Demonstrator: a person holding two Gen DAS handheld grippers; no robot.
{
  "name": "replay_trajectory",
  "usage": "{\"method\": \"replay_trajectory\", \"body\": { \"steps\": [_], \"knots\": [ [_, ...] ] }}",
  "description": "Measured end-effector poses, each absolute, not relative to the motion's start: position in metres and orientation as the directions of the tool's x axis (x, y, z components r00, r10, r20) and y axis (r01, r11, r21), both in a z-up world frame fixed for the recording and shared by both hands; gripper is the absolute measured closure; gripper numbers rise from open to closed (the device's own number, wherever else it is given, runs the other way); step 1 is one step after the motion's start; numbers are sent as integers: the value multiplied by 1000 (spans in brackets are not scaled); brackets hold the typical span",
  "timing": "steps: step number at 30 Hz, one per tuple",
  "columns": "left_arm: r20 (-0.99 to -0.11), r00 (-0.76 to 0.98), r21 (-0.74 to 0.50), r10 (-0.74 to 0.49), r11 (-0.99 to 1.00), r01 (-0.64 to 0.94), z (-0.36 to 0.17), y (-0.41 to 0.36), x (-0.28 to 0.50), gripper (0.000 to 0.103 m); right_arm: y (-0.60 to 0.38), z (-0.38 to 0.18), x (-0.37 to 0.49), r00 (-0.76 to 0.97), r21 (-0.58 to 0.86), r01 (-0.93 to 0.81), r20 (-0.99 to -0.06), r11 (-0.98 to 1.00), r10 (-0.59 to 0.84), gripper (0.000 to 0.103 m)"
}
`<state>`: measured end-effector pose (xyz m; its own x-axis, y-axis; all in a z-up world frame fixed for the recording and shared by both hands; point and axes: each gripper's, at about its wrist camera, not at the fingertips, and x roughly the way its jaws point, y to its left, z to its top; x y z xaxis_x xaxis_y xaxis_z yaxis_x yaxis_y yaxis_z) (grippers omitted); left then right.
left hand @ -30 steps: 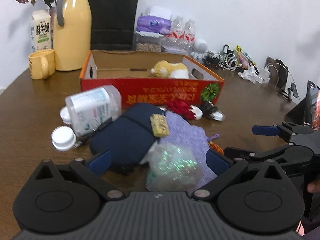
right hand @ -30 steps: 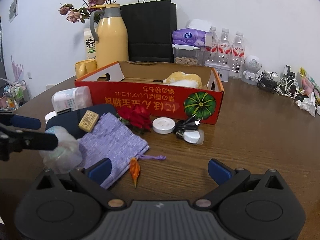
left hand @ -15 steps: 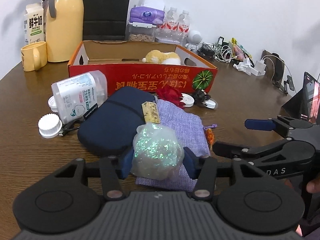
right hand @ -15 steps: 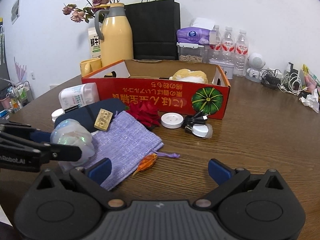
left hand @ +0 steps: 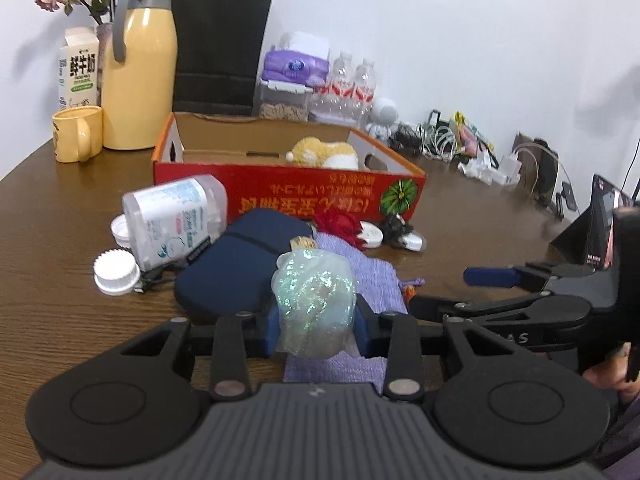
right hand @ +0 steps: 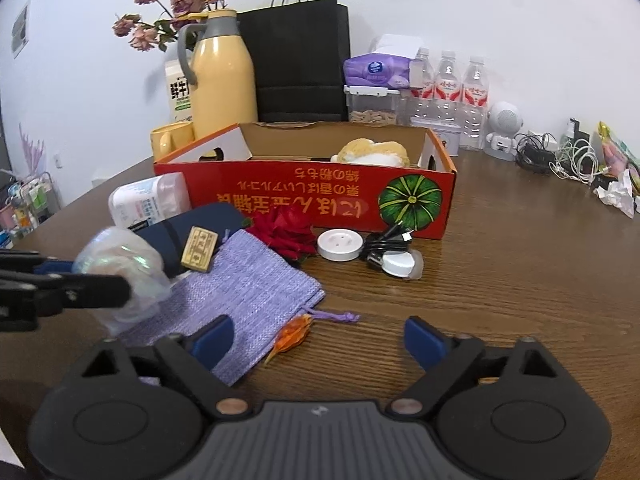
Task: Organize objects
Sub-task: 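Grasp the crumpled iridescent bag with the left tool while the right tool grasps the orange tassel, then carry the bag with the left tool into the box while the right tool releases the tassel there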
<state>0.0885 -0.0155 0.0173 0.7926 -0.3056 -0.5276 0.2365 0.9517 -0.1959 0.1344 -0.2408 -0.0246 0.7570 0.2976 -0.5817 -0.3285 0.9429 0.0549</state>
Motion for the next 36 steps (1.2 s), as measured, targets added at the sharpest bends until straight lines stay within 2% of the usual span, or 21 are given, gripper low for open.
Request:
{"method": "replay_trajectory", "body": {
  "steps": [3,5,8,12,14,16,18,30,36],
  "knots": [
    [-514,803,-203,-301,953,227,21,-11,87,67,-238,-27,137,752,54,-326,-591,944,293,33],
    [-510,806,-208,-299,953,222,21,-8,86,67,-235,-29,139,746,56,-327,-597,944,294,52],
    [-508,808,-218,-300,952,216,20,-4,86,67,-232,-30,142,742,61,-322,-603,945,292,68],
    [-501,812,-225,-301,951,213,21,-1,84,67,-230,-33,142,737,66,-329,-606,942,300,75],
    [-498,812,-229,-304,949,215,20,-1,84,67,-229,-35,143,730,67,-335,-612,940,304,83],
    [-497,811,-231,-307,948,217,20,0,83,67,-228,-36,144,734,62,-335,-608,940,302,84],
    [-497,812,-235,-307,948,215,20,1,83,67,-227,-36,144,732,63,-343,-607,937,309,90],
    [-479,823,-245,-304,947,207,24,6,85,67,-223,-20,135,768,43,-364,-552,931,325,90],
    [-427,854,-240,-297,948,210,42,4,95,67,-211,8,141,802,12,-397,-482,918,353,90]
  ]
}}
